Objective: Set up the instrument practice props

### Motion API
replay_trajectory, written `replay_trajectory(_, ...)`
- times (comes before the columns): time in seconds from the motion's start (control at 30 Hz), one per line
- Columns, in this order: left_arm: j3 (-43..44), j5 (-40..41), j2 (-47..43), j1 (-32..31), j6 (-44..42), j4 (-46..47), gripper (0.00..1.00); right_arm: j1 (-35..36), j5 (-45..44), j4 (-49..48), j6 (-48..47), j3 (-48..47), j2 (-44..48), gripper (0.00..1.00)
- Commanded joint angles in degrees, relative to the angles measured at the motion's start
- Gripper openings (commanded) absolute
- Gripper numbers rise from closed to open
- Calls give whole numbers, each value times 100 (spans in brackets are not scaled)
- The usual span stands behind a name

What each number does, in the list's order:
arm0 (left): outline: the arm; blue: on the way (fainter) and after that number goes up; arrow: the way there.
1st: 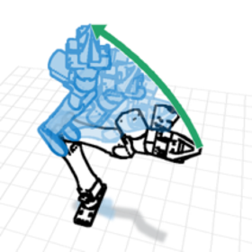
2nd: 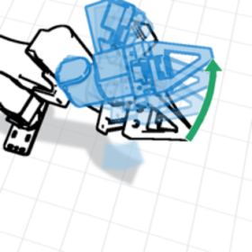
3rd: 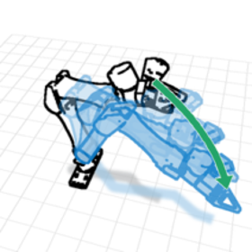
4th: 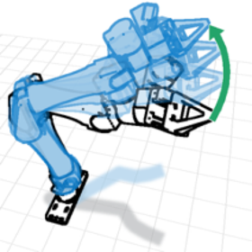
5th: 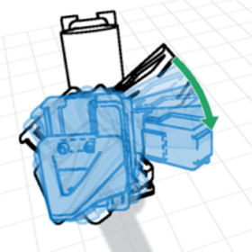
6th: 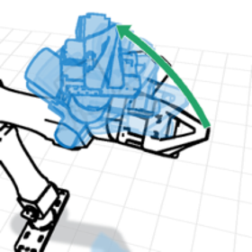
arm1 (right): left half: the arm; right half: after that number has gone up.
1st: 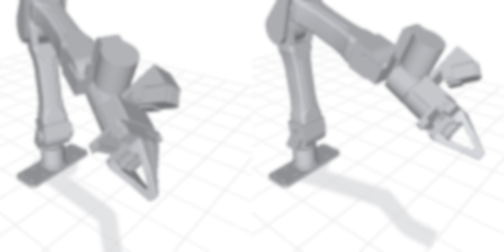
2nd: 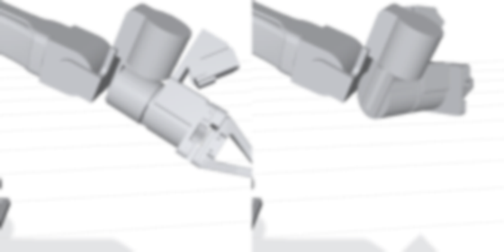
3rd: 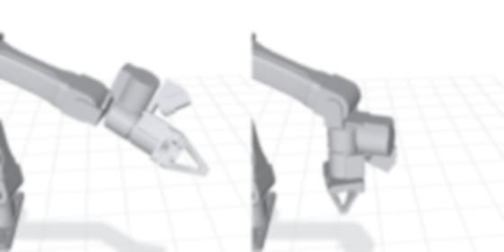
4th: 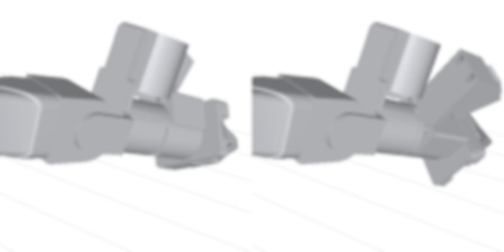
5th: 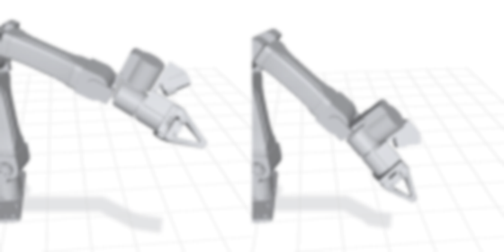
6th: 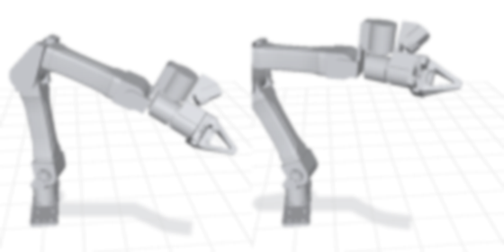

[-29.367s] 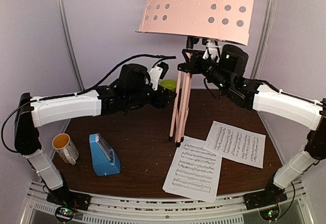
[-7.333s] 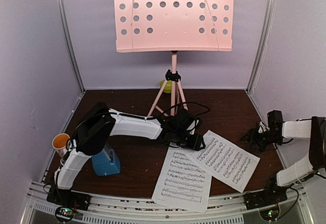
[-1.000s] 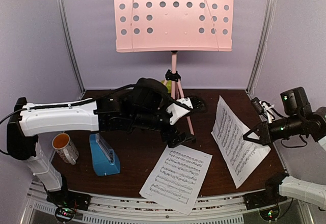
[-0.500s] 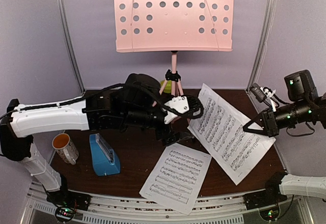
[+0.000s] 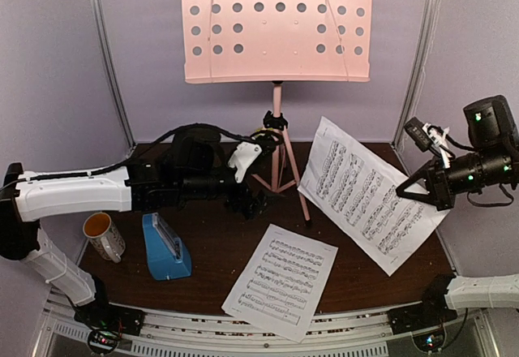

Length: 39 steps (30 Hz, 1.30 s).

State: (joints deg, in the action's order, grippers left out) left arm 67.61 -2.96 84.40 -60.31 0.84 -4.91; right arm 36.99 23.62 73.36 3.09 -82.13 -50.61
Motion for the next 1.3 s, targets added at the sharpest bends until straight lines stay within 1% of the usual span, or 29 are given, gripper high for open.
replay_trajectory(0.0, -327, -1125, -151, 406, 399, 1352, 94, 381, -825, 436, -509, -551, -165, 0)
replay_trajectory(0.07, -293, -1510, -18, 576, 364, 1524, 94, 553, -906, 533, -641, -734, -219, 0)
replay_trajectory(0.17, -176, -1911, 143, 646, 110, 1471, 93, 709, -936, 543, -714, -908, -221, 0)
replay_trajectory(0.37, 28, -2191, 181, 652, -536, 1302, 93, 846, -866, 677, -831, -1168, -273, 0)
replay_trajectory(0.4, 165, -2232, 217, 650, -633, 1196, 97, 845, -829, 679, -847, -1201, -278, 0)
replay_trajectory(0.47, 329, -2276, 281, 644, -741, 1058, 97, 852, -762, 662, -864, -1232, -295, 0)
replay_trajectory(0.53, 450, -2392, 329, 648, -744, 1068, 96, 858, -704, 599, -867, -1236, -308, 0)
replay_trajectory(0.63, 606, -2738, 438, 645, -495, 1218, 91, 855, -682, 368, -812, -1187, -289, 0)
replay_trajectory(0.7, 730, -3067, 548, 645, -221, 1343, 82, 861, -692, 207, -779, -1159, -306, 0)
replay_trajectory(0.8, 788, -3401, 605, 644, 347, 1687, 65, 861, -817, 48, -770, -1123, -318, 0)
replay_trajectory(0.83, 743, -3488, 604, 644, 500, 1853, 55, 859, -849, 1, -771, -1091, -314, 0)
replay_trajectory(0.87, 710, -3535, 594, 644, 648, 1961, 51, 863, -872, -64, -767, -1060, -299, 0)
replay_trajectory(0.9, 694, -3561, 575, 644, 719, 2006, 40, 867, -888, -122, -748, -1020, -274, 0)
replay_trajectory(0.97, 715, -3577, 537, 644, 744, 1945, 23, 867, -943, -301, -706, -874, -187, 0)
replay_trajectory(1.03, 804, -3515, 473, 644, 576, 1695, 0, 864, -995, -498, -642, -672, -60, 0)
replay_trajectory(1.07, 871, -3437, 450, 644, 499, 1493, 0, 863, -1025, -585, -606, -552, 7, 0)
replay_trajectory(1.1, 966, -3382, 428, 644, 399, 1271, 0, 862, -1066, -673, -567, -444, 60, 7)
replay_trajectory(1.13, 1059, -3353, 413, 644, 282, 1018, 0, 864, -1126, -745, -515, -331, 112, 22)
replay_trajectory(1.23, 1394, -3266, 371, 644, -176, 121, 0, 856, -1334, -876, -466, -153, 165, 54)
replay_trajectory(1.27, 1503, -3235, 372, 644, -361, -176, 0, 857, -1412, -904, -478, -142, 159, 62)
